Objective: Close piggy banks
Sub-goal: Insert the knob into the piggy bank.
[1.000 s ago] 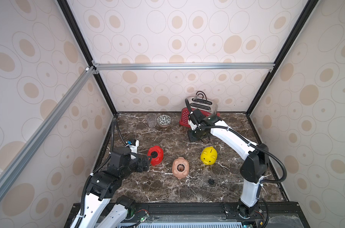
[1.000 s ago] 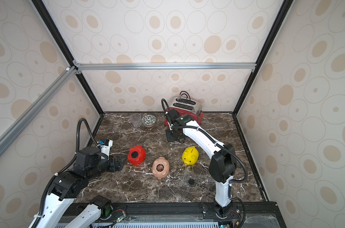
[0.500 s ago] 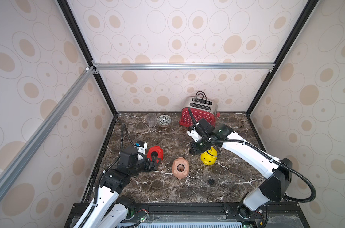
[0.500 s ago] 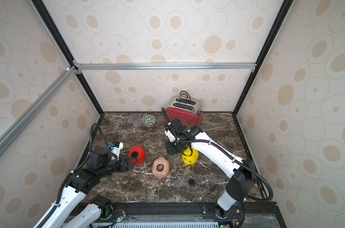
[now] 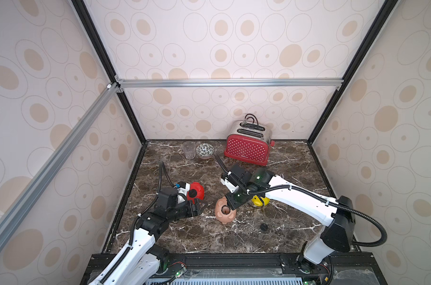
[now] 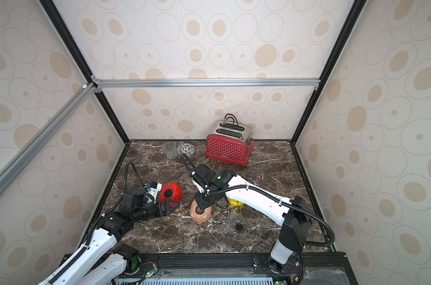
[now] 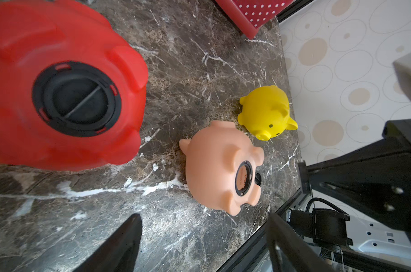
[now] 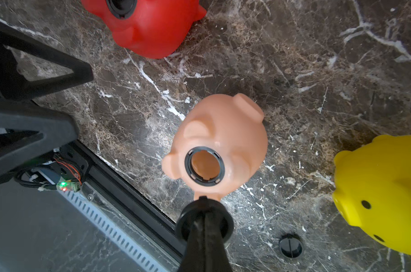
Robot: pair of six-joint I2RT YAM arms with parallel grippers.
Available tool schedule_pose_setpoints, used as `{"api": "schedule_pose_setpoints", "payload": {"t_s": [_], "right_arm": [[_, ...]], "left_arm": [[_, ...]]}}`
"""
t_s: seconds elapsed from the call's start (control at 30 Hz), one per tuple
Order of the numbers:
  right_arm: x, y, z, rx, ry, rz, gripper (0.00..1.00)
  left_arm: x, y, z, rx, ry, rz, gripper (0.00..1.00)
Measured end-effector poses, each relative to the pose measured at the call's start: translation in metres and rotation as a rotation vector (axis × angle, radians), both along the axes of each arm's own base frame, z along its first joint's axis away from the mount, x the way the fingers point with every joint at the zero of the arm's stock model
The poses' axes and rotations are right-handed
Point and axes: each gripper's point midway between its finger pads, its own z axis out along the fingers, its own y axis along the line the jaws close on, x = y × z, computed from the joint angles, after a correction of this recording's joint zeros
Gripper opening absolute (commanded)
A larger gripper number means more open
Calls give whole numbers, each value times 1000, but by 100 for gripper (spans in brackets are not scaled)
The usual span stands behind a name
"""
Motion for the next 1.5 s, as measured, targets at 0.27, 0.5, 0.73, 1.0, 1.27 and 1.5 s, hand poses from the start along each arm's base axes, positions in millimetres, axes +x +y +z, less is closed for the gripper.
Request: {"api": "schedule_pose_setpoints", "payload": {"t_s": [0.27, 0.5, 0.73, 1.0, 1.27, 1.5], "right_arm": [[1, 10, -26, -64, -16, -6, 0], [3, 10, -39, -98, -19, -18, 0], [0, 14, -50, -134, -19, -5, 0], [1, 15, -51, -143, -29, -8, 0], [3, 17, -53, -161, -32, -5, 0], [3, 16, -56, -196, -42, 7, 0]], "left_arm": [[1, 0, -2, 3, 9, 3, 82], [1, 1, -3, 9, 12, 9, 83], [1, 1, -6, 15, 20, 11, 83], [1, 2, -6, 15, 21, 12, 83], [2, 2, -6, 17, 20, 14, 83], [2, 2, -6, 17, 20, 14, 83]]}}
